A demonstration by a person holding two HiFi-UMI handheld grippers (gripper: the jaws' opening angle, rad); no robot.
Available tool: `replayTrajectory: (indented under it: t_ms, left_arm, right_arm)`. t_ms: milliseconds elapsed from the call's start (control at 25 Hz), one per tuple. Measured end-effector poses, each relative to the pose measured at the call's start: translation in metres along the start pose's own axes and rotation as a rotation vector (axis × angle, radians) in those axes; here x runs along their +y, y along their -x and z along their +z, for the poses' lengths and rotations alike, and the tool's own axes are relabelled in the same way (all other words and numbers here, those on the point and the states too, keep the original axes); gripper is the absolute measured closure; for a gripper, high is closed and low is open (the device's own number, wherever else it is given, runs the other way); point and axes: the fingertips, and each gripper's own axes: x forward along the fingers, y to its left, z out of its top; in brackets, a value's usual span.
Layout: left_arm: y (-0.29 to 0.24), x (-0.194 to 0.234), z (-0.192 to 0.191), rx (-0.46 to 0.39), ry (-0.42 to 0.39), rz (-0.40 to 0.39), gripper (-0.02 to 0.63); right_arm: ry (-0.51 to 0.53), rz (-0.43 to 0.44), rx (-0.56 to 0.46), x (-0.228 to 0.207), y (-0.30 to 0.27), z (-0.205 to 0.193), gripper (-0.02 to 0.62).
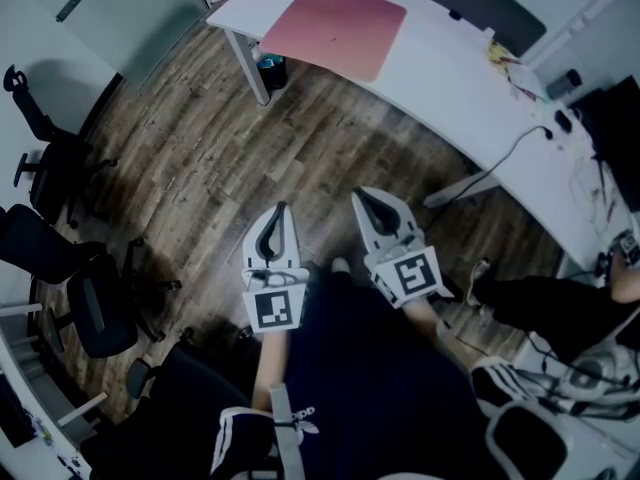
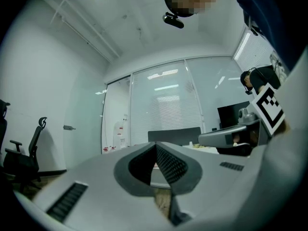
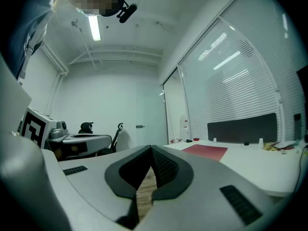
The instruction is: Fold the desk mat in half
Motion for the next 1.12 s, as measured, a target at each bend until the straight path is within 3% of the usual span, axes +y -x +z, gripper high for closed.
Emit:
replayTrajectory:
  t_ms: [280,600,1120]
  left_arm:
    - [-0.008,-0.001,0.003,-0.012,-0.012,0.033,0.603]
    - [-0.048,0.032,0.002,-0.014,0.017,0.026,0.603]
    - [-0.141,0.14,0.017,-0.057,0.034,-0.057,0.603]
  right_arm:
    - [-0.014,0.027,-0.011,-0.01,-0.001,0.003,0.592]
    - [-0.025,0.031,0.013,-0.021,-0.05,0.002,0.592]
    - [-0.007,-0.028,-0.01,-0.026,-0.179,0.025,0.592]
